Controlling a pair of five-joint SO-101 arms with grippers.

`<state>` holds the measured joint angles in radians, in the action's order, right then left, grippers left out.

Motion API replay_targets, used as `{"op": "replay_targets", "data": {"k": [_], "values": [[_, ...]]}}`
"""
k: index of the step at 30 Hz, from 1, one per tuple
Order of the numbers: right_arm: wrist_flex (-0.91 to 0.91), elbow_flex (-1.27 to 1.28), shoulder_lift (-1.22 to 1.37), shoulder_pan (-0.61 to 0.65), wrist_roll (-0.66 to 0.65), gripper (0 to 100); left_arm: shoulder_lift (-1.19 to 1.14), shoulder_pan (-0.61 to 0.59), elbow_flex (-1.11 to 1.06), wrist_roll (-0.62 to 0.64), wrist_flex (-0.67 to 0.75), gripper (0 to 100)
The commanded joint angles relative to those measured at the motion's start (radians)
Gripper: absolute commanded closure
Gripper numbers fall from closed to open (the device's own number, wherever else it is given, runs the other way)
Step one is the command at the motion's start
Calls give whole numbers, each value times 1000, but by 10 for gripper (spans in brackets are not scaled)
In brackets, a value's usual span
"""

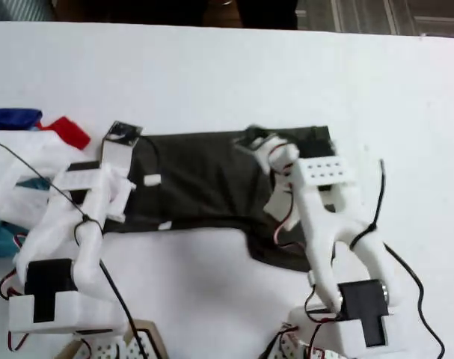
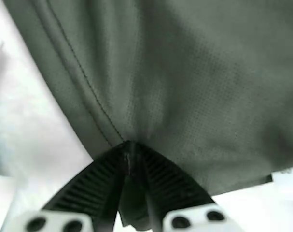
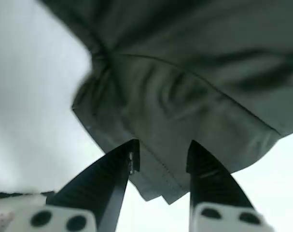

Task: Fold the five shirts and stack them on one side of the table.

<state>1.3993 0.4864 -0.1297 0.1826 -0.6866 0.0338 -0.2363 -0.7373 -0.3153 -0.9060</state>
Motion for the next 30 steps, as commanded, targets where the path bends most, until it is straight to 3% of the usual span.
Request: {"op": "replay_targets", "data": {"k": [1,5,14,22,30], "values": [[-35,29,59,-28,-9,836,12,-8,-4,9,20,975],[10,34,154,-2,-12,836,12,-8,-4,9,20,975],[74,72,166,274,-18,836,12,-8,-4,9,21,975],[116,-74,65,225,-15,836,12,-8,-4,9,21,975],[-53,-54,105,137,58,836,12,-8,-4,9,21,975]]}}
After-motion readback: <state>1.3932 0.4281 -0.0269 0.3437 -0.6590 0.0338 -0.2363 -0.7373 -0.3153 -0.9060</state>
